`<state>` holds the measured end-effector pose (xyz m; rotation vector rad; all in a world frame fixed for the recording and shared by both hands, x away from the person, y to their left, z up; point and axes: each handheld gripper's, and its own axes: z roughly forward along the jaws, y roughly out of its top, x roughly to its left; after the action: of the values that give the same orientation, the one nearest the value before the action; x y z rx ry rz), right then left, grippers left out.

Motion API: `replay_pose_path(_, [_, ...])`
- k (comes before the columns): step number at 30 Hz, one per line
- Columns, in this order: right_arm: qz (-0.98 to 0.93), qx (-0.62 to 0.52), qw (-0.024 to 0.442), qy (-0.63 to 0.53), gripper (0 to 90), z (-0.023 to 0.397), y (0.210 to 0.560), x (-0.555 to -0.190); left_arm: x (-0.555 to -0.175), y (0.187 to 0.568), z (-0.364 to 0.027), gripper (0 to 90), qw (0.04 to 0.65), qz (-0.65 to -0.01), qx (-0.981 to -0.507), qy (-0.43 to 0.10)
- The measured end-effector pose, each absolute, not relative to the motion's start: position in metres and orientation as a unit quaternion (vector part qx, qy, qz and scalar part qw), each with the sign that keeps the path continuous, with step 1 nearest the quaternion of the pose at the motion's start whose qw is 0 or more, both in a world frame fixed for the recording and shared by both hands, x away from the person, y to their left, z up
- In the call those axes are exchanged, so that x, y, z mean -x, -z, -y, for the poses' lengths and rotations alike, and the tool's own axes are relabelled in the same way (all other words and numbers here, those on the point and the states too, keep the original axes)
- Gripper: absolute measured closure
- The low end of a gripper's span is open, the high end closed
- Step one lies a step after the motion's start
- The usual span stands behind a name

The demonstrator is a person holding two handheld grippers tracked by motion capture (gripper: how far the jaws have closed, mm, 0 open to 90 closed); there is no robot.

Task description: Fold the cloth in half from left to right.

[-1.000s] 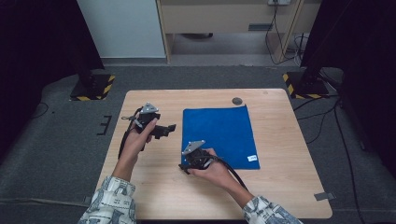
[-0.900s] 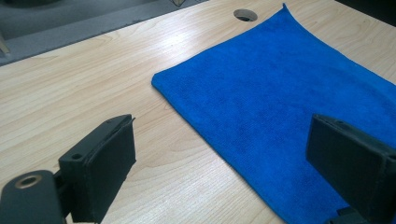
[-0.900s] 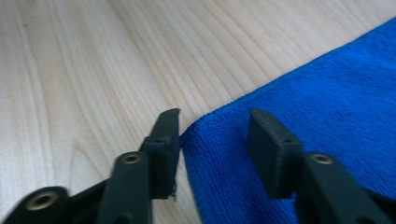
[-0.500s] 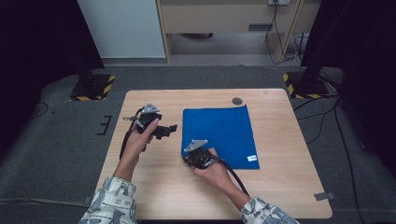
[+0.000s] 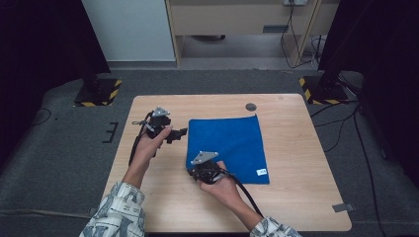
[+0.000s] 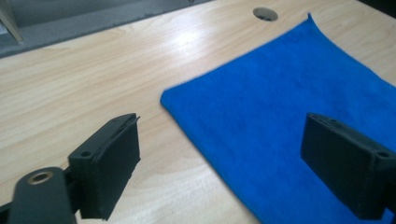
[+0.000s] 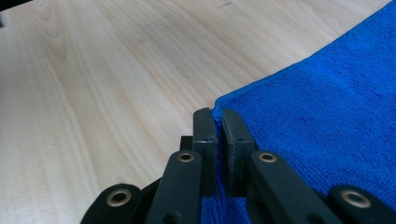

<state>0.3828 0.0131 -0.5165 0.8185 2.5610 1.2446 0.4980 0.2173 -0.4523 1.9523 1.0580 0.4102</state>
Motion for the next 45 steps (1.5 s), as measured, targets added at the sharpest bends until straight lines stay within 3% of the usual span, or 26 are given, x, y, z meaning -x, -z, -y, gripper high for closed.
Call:
replay_pose_path(8, [-0.861,-0.277,0.087,-0.419,85.9,-0.024,0.519,-0.367,-0.520,0.467,-0.210,19.2,0.409,-0.419,-0.792,-0.173])
replay_pose_path(19, [-0.858,-0.281,0.086,-0.421,86.3,-0.032,0.519,-0.355,-0.538,0.494,-0.213,40.0,0.407,-0.417,-0.796,-0.162])
replay_pose_path(29, [-0.861,-0.262,0.083,-0.429,86.1,-0.045,0.518,-0.341,-0.540,0.504,-0.212,45.1,0.370,-0.414,-0.814,-0.171])
replay_pose_path(36, [-0.866,-0.253,0.083,-0.424,85.8,-0.051,0.521,-0.338,-0.544,0.512,-0.220,55.0,0.348,-0.429,-0.815,-0.173])
replay_pose_path(45, [-0.869,-0.249,0.085,-0.418,85.1,-0.052,0.522,-0.338,-0.549,0.526,-0.222,52.6,0.338,-0.434,-0.820,-0.160])
